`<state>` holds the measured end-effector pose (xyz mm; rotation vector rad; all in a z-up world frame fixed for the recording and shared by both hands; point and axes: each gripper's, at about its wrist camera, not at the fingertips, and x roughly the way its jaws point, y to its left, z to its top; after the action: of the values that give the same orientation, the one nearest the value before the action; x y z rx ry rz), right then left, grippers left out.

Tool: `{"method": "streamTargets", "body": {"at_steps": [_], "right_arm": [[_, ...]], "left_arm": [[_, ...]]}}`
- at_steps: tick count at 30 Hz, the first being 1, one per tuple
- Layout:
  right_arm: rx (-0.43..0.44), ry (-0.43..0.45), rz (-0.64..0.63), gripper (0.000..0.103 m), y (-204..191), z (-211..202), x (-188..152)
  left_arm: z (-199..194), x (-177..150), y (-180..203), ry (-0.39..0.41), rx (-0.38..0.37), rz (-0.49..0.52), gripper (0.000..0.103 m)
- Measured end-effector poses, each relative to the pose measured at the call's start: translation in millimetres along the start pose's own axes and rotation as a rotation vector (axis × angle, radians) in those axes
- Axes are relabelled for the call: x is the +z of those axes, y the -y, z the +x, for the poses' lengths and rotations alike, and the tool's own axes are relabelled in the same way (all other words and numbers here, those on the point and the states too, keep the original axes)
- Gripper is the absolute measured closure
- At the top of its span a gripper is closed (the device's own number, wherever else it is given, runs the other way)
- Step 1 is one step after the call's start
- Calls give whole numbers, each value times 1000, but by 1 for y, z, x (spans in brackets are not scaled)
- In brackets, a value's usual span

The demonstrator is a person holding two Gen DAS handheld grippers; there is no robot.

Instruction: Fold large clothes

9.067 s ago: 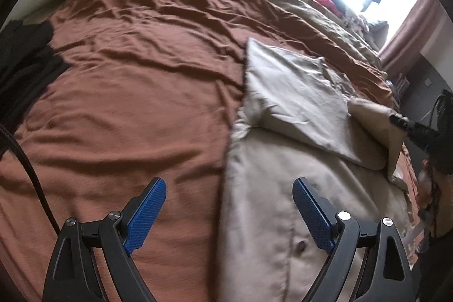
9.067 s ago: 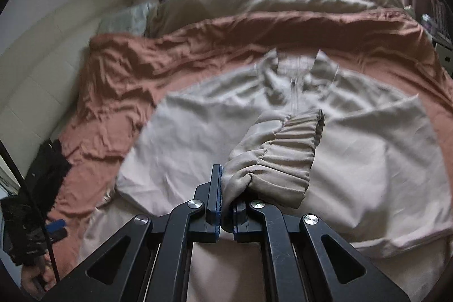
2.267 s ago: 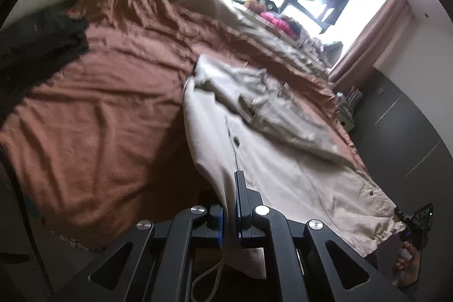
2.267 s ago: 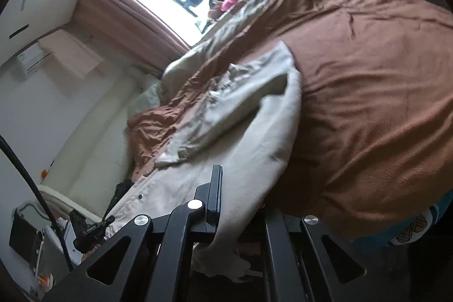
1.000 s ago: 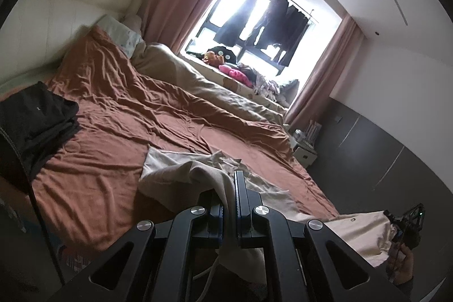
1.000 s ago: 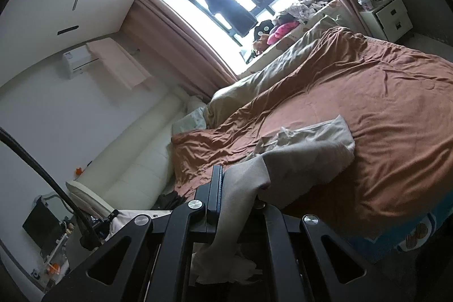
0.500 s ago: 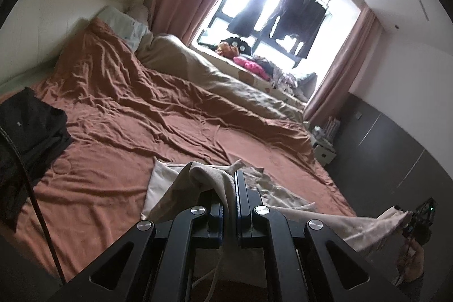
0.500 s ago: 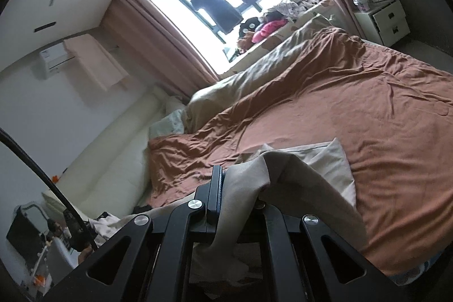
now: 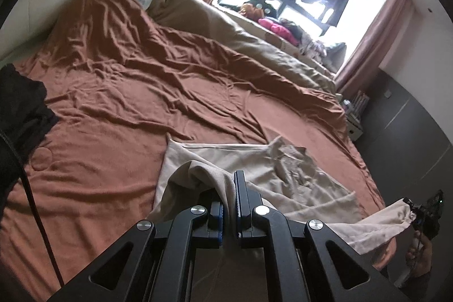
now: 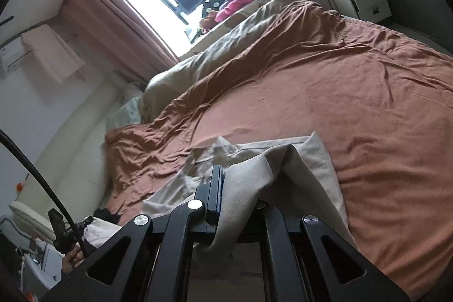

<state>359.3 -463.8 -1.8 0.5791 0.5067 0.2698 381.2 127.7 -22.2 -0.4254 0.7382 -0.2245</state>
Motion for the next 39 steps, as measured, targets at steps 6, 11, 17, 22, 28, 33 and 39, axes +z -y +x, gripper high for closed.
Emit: {"method": "streamTargets", "body": {"at_steps": [6, 11, 17, 22, 28, 33, 39], "right_arm": [[-70, -34, 36, 101, 2, 52, 15], [-151, -100, 68, 100, 8, 93, 13], [-260, -155, 31, 96, -11, 115, 4], [-268, -136, 7, 0, -32, 110, 7], [-260, -109, -38, 0, -54, 78, 4], [-292, -111, -98, 0, -63, 51, -5], [-347, -173, -193, 0, -61, 41, -9]], "left_arm": [[52, 19, -15, -47, 7, -64, 97], [106, 15, -33, -126, 79, -108, 96], [138, -2, -45, -218, 133, -102, 83], [125, 5, -49, -202, 85, -144, 24], [89, 13, -32, -153, 108, -39, 15], [66, 6, -17, -171, 149, 117, 15], [71, 1, -14, -236, 177, 202, 15]]}}
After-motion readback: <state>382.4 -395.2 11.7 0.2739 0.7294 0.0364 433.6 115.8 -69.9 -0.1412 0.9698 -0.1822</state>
